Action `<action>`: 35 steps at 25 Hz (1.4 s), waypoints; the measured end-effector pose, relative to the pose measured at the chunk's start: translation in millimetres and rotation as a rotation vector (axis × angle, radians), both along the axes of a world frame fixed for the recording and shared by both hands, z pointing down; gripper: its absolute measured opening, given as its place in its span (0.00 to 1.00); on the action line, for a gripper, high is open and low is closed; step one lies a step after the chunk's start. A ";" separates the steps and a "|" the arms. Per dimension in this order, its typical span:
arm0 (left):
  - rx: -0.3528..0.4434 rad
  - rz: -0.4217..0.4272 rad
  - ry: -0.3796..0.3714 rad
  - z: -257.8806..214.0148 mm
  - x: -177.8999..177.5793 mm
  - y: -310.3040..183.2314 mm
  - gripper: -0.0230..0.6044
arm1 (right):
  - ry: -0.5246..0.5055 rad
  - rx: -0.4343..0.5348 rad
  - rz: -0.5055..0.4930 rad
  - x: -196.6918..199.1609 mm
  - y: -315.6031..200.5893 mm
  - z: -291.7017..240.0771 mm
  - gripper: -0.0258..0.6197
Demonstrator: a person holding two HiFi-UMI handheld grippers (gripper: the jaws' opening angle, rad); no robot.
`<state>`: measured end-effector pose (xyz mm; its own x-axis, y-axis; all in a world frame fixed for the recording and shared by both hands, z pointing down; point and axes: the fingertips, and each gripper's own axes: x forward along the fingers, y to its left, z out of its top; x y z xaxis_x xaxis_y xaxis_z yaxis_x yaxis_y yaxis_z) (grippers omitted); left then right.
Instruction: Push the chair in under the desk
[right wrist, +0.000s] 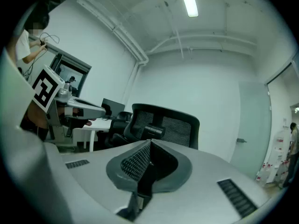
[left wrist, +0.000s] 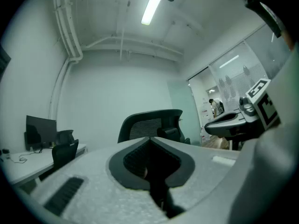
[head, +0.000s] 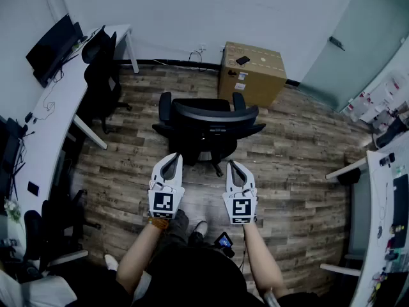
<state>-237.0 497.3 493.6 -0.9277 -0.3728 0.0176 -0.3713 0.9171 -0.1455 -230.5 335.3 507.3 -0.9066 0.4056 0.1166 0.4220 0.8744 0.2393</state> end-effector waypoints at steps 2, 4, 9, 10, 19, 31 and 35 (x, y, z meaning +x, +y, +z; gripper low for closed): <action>-0.020 -0.001 -0.005 1.3 -4.5 1.8 0.05 | -0.001 0.003 -0.015 -4.5 -2.3 2.5 0.04; -0.036 0.003 -0.006 3.1 -10.1 4.0 0.05 | 0.005 0.015 -0.026 -11.3 -5.6 6.3 0.08; -0.048 0.014 -0.003 10.8 -26.9 13.4 0.08 | 0.028 0.037 -0.032 -31.5 -11.4 12.3 0.13; -0.049 0.017 -0.002 11.8 -31.1 15.1 0.08 | 0.031 0.048 -0.031 -35.4 -12.3 12.6 0.13; -0.173 0.059 0.037 35.0 -70.8 16.5 0.16 | 0.073 0.170 -0.069 -72.6 -31.8 25.3 0.21; -0.368 0.163 0.075 73.2 -115.0 25.7 0.30 | 0.144 0.393 -0.129 -126.2 -64.6 46.5 0.31; -0.417 0.200 0.119 88.1 -130.0 31.8 0.38 | 0.175 0.533 -0.166 -146.6 -79.6 58.0 0.34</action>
